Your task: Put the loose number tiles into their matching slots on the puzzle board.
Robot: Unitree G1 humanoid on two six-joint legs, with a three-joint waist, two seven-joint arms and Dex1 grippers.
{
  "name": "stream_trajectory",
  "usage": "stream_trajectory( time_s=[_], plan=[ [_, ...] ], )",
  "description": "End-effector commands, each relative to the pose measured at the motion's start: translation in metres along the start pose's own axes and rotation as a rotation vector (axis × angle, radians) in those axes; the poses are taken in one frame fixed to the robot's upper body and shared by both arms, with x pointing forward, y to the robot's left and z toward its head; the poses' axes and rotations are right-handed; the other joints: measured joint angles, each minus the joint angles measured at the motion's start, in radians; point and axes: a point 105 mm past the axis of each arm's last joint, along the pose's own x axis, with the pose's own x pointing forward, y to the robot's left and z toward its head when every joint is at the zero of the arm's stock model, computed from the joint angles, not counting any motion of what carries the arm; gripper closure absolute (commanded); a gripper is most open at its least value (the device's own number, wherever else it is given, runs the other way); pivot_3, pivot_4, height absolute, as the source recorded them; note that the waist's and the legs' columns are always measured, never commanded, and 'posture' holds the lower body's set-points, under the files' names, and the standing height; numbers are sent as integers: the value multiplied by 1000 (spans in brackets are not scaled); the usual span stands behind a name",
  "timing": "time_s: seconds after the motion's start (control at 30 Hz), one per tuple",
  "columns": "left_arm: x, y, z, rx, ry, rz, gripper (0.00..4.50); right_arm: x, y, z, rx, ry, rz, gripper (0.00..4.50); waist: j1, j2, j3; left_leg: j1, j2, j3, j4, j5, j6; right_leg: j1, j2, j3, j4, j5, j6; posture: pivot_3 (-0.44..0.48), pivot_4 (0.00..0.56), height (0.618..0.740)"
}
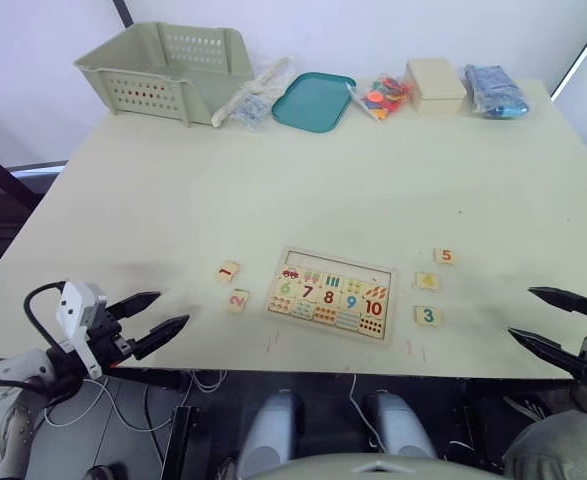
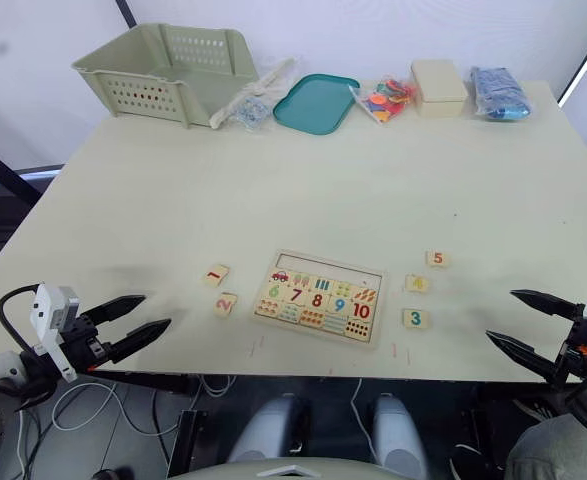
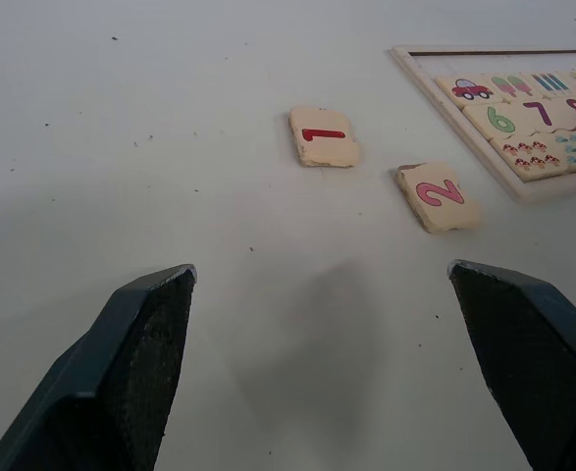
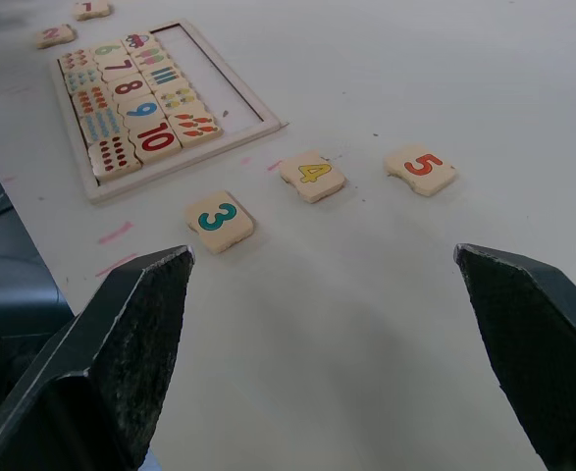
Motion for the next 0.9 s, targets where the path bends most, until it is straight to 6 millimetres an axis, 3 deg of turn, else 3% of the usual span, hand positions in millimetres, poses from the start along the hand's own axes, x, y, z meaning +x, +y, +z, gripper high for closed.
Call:
stream_trajectory(
  time_s=[0.03, 0.2, 0.5, 0.9],
  plan=[
    [1, -1, 14, 39, -33, -2, 122, -3, 0, 12, -38, -32, -14, 45, 0, 0, 0, 0, 0, 0, 0, 0, 0, 0, 0, 0, 0, 0, 0, 0, 150, 740],
    [6, -1, 22, 40, -62, 7, 122, 0, 4, 17, -48, -57, -15, 45, 1, 0, 0, 0, 0, 0, 0, 0, 0, 0, 0, 0, 0, 0, 0, 0, 150, 740],
    [24, -12, 46, 98, -27, 91, 122, 14, 29, 57, -153, -217, 110, 45, 1, 0, 0, 0, 0, -1, 0, 0, 0, 1, 0, 0, 0, 0, 0, 0, 150, 740],
    [52, -29, 77, 63, 82, 199, 122, 17, 35, 54, -206, -166, 244, 45, 1, 0, 0, 0, 0, -2, 1, 0, 0, 1, 1, -1, 0, 0, 0, 0, 150, 740]
  ],
)
